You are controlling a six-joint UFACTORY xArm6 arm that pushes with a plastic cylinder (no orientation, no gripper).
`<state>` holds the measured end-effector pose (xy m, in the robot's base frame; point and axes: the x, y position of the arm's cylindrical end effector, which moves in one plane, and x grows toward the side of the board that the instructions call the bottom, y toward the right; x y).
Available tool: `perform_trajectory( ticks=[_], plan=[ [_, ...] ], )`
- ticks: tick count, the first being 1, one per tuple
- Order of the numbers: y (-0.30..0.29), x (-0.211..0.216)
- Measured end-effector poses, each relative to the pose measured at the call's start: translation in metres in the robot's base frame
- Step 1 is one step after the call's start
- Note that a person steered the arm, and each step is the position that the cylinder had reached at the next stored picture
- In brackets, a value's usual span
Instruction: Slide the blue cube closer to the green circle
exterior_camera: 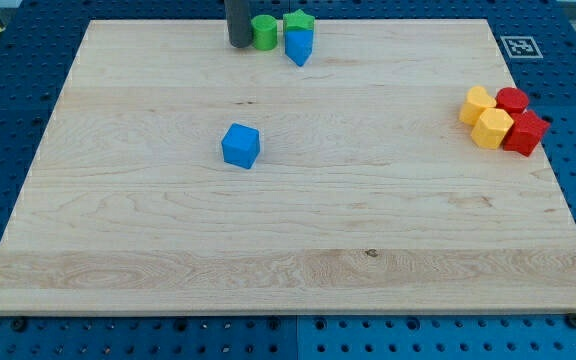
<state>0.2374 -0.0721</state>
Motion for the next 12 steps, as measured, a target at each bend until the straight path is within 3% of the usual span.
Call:
perform_trajectory(
  ticks=[2, 3, 4, 5, 6, 7, 9, 12],
  plan=[
    [-0.002, 0.029],
    [-0.004, 0.093],
    [-0.011, 0.13],
    [-0.056, 0.19],
    [-0.028, 0.258],
    [0.003, 0.247],
    [0.006, 0.195],
    [0.007, 0.171]
  ],
)
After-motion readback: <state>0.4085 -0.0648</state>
